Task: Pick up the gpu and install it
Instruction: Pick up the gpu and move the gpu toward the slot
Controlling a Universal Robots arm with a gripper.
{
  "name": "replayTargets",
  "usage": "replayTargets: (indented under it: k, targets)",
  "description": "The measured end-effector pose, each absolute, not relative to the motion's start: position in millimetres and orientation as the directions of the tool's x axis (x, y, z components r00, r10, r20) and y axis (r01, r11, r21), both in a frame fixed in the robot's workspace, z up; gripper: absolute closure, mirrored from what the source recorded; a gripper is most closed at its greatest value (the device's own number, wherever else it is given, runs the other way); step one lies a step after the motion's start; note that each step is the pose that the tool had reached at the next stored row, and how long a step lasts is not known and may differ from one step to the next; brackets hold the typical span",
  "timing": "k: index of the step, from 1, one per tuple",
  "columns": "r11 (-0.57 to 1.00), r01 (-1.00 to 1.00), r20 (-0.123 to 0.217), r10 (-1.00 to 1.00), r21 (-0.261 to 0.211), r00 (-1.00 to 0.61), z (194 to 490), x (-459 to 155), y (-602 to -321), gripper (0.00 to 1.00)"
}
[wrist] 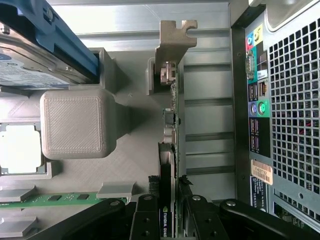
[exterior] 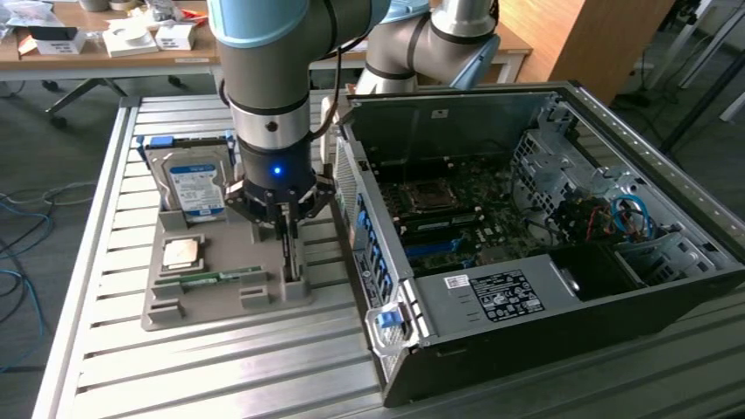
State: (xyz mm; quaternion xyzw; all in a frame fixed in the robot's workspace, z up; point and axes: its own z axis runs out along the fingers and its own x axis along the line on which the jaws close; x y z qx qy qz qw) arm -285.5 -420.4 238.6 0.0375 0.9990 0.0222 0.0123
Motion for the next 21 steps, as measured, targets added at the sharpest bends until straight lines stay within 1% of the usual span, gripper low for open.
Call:
replayTargets:
  k: [21]
  targets:
    - [0.996, 0.074, -0.024, 0.075, 0.046, -0.997, 238.1, -285.4, -420.4, 0.74]
